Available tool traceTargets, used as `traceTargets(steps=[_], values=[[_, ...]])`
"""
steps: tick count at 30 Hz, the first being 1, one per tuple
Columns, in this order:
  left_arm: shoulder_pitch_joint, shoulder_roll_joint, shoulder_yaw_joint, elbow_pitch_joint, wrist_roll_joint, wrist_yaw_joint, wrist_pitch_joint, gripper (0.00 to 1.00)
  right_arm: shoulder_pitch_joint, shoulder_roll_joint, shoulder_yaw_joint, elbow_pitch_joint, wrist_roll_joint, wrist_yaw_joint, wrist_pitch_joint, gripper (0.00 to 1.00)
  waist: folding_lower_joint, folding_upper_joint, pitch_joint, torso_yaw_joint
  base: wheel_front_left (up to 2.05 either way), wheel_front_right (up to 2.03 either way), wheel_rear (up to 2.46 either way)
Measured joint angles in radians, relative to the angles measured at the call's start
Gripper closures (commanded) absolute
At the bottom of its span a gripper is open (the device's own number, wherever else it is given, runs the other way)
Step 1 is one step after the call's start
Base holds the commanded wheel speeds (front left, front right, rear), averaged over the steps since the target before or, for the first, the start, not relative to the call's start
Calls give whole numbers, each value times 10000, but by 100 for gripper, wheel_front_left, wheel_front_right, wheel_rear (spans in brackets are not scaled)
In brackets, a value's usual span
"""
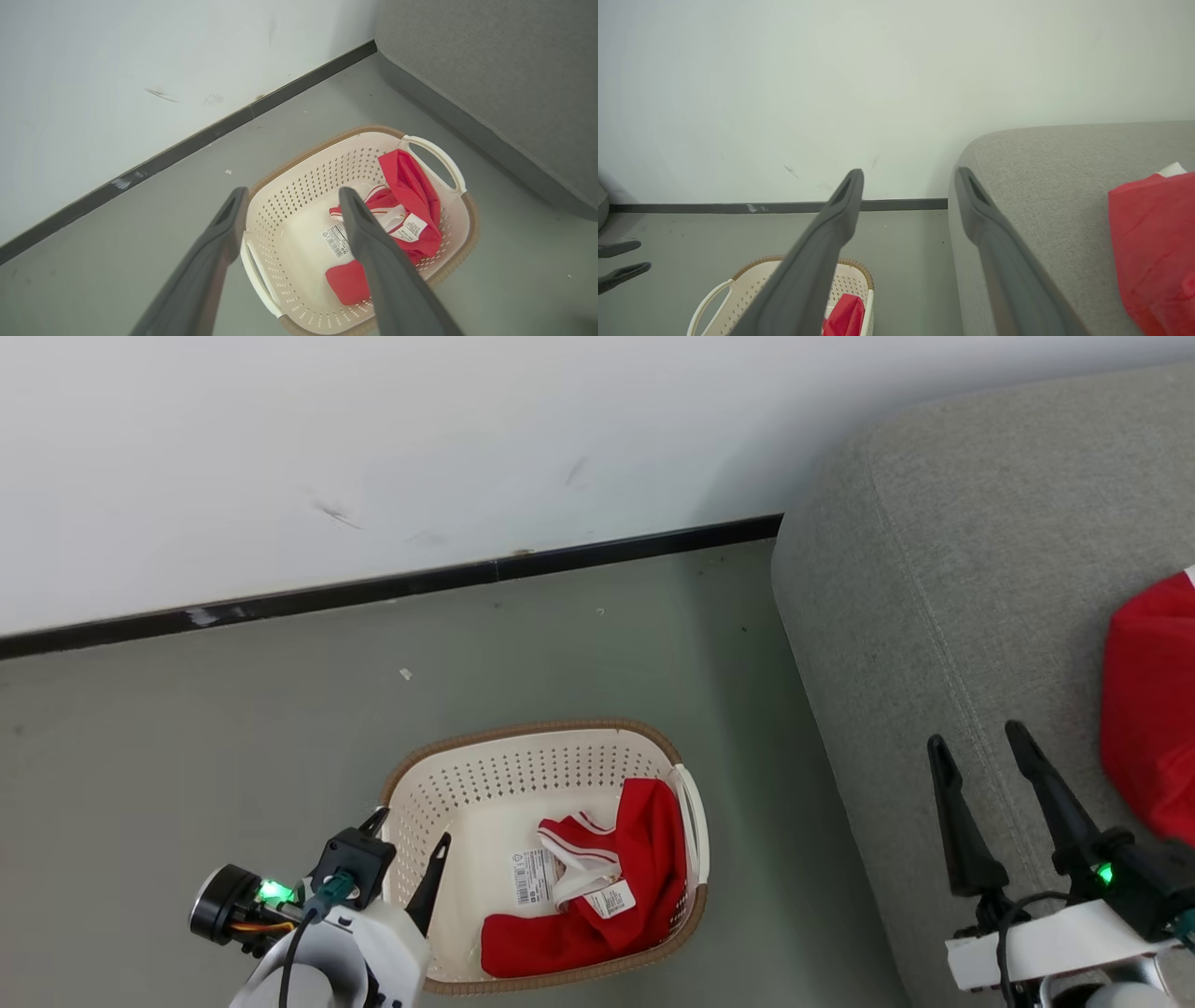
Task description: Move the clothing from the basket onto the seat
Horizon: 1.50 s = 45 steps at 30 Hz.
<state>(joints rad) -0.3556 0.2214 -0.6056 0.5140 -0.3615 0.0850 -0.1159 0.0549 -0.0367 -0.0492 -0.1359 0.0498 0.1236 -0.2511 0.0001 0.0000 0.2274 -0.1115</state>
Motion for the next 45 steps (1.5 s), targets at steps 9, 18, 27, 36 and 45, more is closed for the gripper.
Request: traceTargets(steps=[9,18,27,36,45], values=[[-680,-96,-232,159,322,-102,-15,0,-887,0,-67,-184,-82,0,0,0,0,0,939,-195,0,0,0],[-1435,-401,-727,234,686,-370,-46,0,-1858,-8,-111,-136,-77,0,-2,0,0,0,1952,-443,0,0,0],[-2173,-936,-1143,541,1049,-543,4,0,-2920,-13,-10,-98,-25,0,-12,0,0,0,2911,-716,0,0,0],[-2716,-1285,-1168,1028,1083,-639,192,0,-3530,-17,58,-33,33,0,-12,0,0,0,3678,-1000,0,0,0],[-2957,-1363,-1051,1843,876,-711,445,0,-4310,-19,240,29,203,0,-12,0,0,0,4440,-1378,0,0,0]])
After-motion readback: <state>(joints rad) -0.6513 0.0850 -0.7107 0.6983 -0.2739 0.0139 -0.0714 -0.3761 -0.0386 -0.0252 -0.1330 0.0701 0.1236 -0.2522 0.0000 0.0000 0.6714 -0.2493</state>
